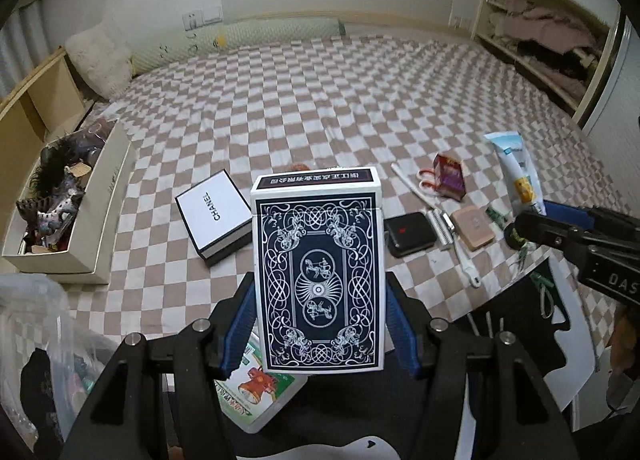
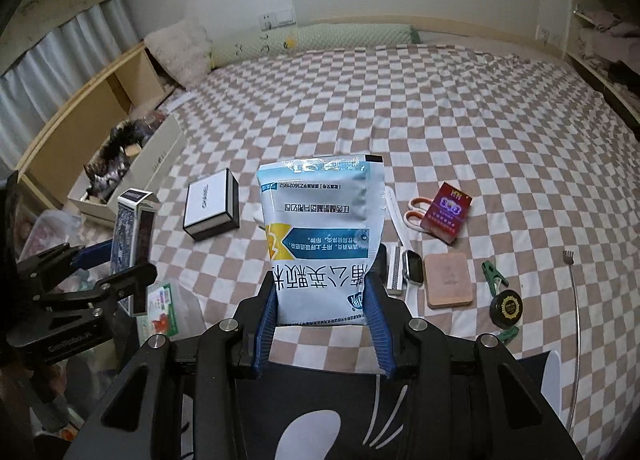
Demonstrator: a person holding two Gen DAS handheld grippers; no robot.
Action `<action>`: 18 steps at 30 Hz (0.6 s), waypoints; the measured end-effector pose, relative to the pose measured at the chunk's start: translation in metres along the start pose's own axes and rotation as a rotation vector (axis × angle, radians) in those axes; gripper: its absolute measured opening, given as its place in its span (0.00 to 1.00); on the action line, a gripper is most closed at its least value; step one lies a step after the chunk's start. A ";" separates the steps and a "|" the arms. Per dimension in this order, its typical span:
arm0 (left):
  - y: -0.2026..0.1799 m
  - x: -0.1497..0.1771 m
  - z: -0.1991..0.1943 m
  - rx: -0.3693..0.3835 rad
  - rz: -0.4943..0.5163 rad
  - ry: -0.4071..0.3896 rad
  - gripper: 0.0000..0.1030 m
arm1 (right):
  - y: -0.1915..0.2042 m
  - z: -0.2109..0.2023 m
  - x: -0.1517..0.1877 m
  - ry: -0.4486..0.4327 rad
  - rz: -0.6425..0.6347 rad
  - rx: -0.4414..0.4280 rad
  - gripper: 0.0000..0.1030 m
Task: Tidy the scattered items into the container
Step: 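Carry the card deck and sachet in both tools toward the clear bin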
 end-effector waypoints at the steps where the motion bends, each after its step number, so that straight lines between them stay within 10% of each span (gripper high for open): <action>1: 0.001 0.000 -0.005 -0.001 0.002 -0.009 0.58 | 0.001 -0.003 0.000 -0.008 -0.002 0.004 0.41; 18: 0.024 0.000 -0.088 -0.022 -0.005 -0.196 0.58 | 0.026 -0.051 -0.009 -0.133 -0.036 -0.023 0.41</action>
Point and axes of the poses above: each gripper's, at about its wrist camera, not at the fingertips, and z roughly the way its jaws point, y to its left, x to its underside, the point moved 3 cm from there along z, roughly the way its jaws point, and after that the axes turned 8 degrees about -z, right-handed, at the moved point
